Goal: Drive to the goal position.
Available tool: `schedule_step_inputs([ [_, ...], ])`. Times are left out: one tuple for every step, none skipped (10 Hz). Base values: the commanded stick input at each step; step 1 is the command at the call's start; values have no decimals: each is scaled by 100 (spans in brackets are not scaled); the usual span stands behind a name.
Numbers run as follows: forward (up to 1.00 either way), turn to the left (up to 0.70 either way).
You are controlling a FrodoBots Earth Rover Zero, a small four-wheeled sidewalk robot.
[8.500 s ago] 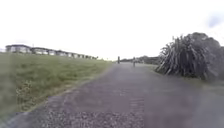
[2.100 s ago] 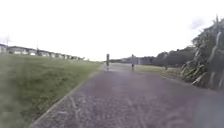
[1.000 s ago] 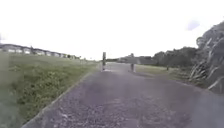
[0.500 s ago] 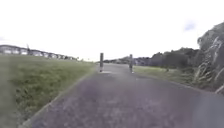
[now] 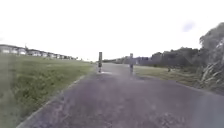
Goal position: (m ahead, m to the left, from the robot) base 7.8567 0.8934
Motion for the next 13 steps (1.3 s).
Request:
schedule_step_inputs([
  [70,0],
  [70,0],
  [70,0],
  [70,0],
  [70,0],
  [70,0],
  [70,0],
  [70,0],
  [70,0],
  [70,0],
  [70,0],
  [70,0],
  [70,0],
])
